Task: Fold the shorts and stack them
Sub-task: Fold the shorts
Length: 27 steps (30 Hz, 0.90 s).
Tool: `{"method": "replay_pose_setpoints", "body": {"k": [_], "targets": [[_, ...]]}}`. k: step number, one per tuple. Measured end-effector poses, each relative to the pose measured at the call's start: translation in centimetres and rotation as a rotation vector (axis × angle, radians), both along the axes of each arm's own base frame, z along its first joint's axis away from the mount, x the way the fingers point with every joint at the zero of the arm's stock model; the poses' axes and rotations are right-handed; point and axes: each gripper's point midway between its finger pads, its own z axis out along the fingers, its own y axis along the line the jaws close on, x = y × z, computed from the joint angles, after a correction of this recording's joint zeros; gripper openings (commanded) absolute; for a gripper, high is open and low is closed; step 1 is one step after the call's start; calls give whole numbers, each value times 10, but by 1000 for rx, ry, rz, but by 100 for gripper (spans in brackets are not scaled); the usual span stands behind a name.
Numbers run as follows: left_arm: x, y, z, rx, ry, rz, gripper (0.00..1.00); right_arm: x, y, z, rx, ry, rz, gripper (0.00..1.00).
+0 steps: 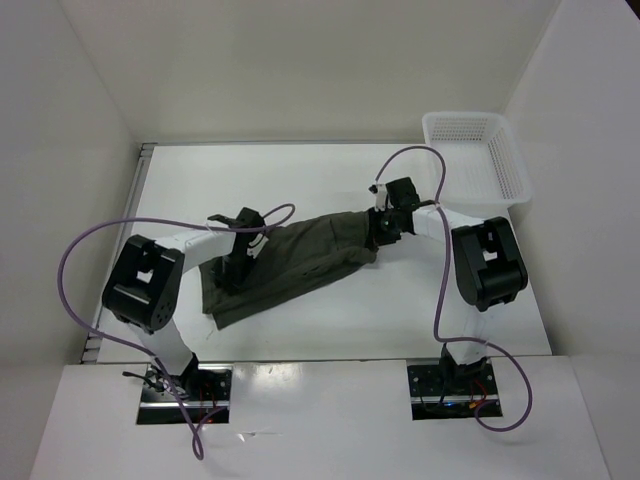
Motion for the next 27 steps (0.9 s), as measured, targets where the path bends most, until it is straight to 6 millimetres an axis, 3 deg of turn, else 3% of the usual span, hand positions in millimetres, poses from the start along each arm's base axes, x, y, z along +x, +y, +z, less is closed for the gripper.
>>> {"method": "replay_pose_setpoints", "body": {"k": [3,5,7,9,12,14,22,25,27], "targets": [[13,6,0,17,23,35,49,10,-3,5,-12,-17,-27,0],[32,11,1,36,12,57,49,22,-8,11,-24,-36,-55,0],[63,12,5,49,-39,76,49,40,-19,23,-39,-71,-100,0],[107,5,8,38,-143,87,49,62,-33,42,-51,-121,-141,0],[176,-16,15,-15,-336,89,49,90,-56,68,-76,-212,-180,0],[205,-31,17,-50,-429,81,49,95,-66,78,-85,-243,-179,0],[209,-68,18,-87,-480,0,53,95,-86,90,-193,-282,-126,0],[205,-79,22,-137,-443,-18,56,106,-88,112,-220,-329,-102,0],[206,-87,31,-172,-428,-28,66,115,-89,131,-234,-377,-87,0]]}}
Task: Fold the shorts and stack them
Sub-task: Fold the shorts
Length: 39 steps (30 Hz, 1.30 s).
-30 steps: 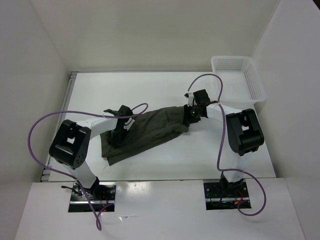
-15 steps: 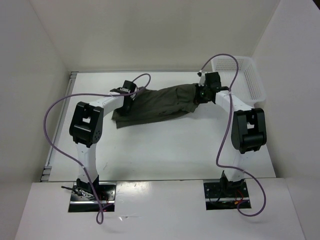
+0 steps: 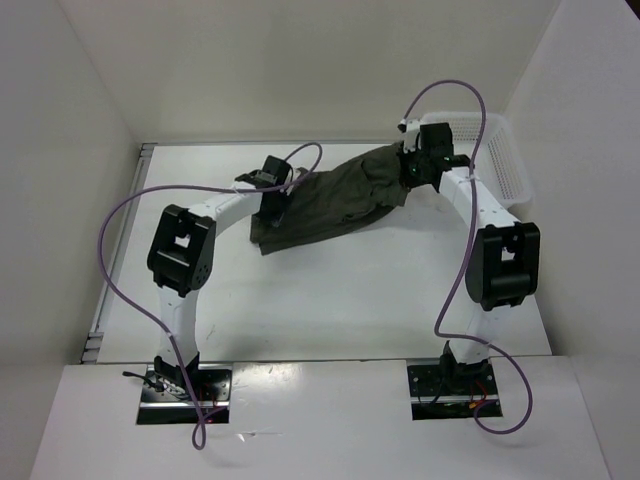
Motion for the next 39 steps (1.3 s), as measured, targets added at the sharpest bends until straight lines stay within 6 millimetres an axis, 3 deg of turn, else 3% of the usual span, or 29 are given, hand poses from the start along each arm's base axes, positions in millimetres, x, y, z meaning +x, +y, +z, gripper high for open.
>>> {"method": "replay_pose_setpoints", "body": {"k": [4,7,9,11,13,19,23,26,30,39], "targets": [[32,-13,44,-66,-92,-5,67,12,0,24,-20,-63,22,0],[83,-18,88,-119,-236,18,67,8,0,21,-28,-47,35,0],[113,-14,103,-144,-314,41,67,5,-1,18,-34,-33,41,0],[130,-9,101,-155,-333,54,67,3,-1,14,-41,-24,46,0],[141,-4,86,-161,-320,62,67,0,-2,8,-46,-8,48,0],[148,1,-4,-99,-183,82,67,-5,-4,2,-64,13,56,0],[183,2,11,-86,-278,115,67,-4,-8,1,-84,11,50,0],[184,22,2,-54,-258,158,66,-4,-11,0,-103,10,45,0],[180,33,3,-69,-232,180,67,-5,-14,-1,-118,12,42,0],[122,27,19,-84,-134,134,73,-3,-20,0,-150,4,25,0]]}}
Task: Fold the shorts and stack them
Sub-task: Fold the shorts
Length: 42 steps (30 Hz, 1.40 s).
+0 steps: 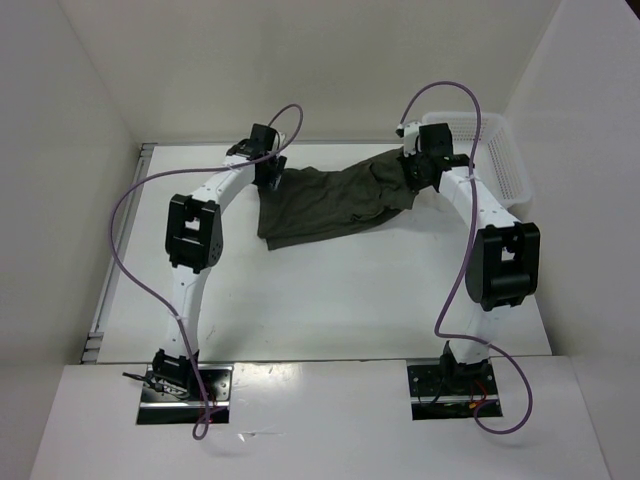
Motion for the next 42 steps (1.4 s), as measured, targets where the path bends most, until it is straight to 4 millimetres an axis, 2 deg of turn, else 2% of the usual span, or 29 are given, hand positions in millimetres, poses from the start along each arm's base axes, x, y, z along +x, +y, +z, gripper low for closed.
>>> {"method": "replay_pose_setpoints", "body": {"k": [3,7,9,11,12,20,25,29,33,37,39,40,41,42], "targets": [[-17,-7,-3,-20,28,-28,73,1,-2,1,-6,-5,-7,0],[-38,-10,-24,-40,103,-55,73,1,1,2,-23,-8,-19,0],[-41,-12,-28,-52,114,-65,65,1,8,5,-38,-17,-18,0],[-41,-15,-30,-65,120,-70,57,1,24,10,-49,-32,3,0],[-42,-16,-30,-73,123,-76,49,1,35,14,-51,-44,18,0],[-31,-28,-33,-115,125,-107,21,-16,136,40,-6,-108,165,0],[-29,-31,-33,-126,125,-117,20,-28,198,46,39,-117,252,0],[-28,-32,-32,-141,126,-124,17,-25,243,41,60,-119,312,0],[-29,-34,-32,-154,127,-132,17,-20,278,15,65,-94,348,0],[-28,-33,-32,-171,130,-133,18,-21,292,-15,55,-48,366,5],[-28,-33,-32,-183,132,-134,20,-20,298,-17,60,-46,371,10],[-28,-32,-32,-188,133,-135,21,-19,301,-15,68,-51,369,18],[-28,-31,-32,-193,134,-134,24,-17,304,-11,76,-59,369,34],[-28,-30,-32,-196,134,-134,27,-17,307,-7,86,-67,371,36]]}}
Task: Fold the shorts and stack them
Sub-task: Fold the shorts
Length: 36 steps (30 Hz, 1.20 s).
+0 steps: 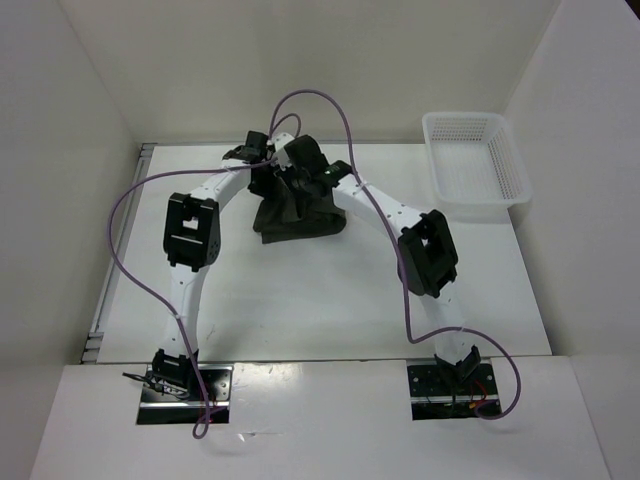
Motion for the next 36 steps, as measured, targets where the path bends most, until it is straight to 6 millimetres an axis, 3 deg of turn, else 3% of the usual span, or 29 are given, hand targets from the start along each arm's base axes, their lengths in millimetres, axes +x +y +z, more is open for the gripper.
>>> {"method": "replay_pose_setpoints", "body": {"k": [1,3,5,8,11,15,17,20,23,25,27,29,32,36], "targets": [[0,1,0,-1,0,1,34,0,5,6,10,-11,11,39],[1,4,0,-1,1,5,43,-6,23,17,40,-29,53,60],[3,11,0,8,-1,21,53,-17,45,27,73,-36,120,72],[6,23,0,30,-5,48,64,-40,72,35,119,-20,230,72],[16,52,9,58,-17,110,70,-57,90,43,159,-4,318,69],[37,111,38,105,-89,234,78,-54,87,47,146,-27,328,55],[40,140,55,135,-123,301,80,-53,76,44,116,-41,302,55],[40,161,95,152,-193,351,80,-53,50,44,60,-61,254,55],[32,143,145,104,-264,313,78,-51,18,45,13,-83,198,62],[19,114,174,53,-290,246,75,-46,-6,44,-13,-95,153,64],[-2,76,189,-2,-279,152,75,-38,-29,39,-38,-103,112,65],[-26,39,182,-36,-231,63,75,-34,-50,26,-64,-92,81,67],[-60,-6,143,-50,-105,-47,75,-31,-77,-1,-110,-55,42,67],[-83,-23,93,-39,48,-95,76,-37,-97,-31,-150,2,21,68]]}}
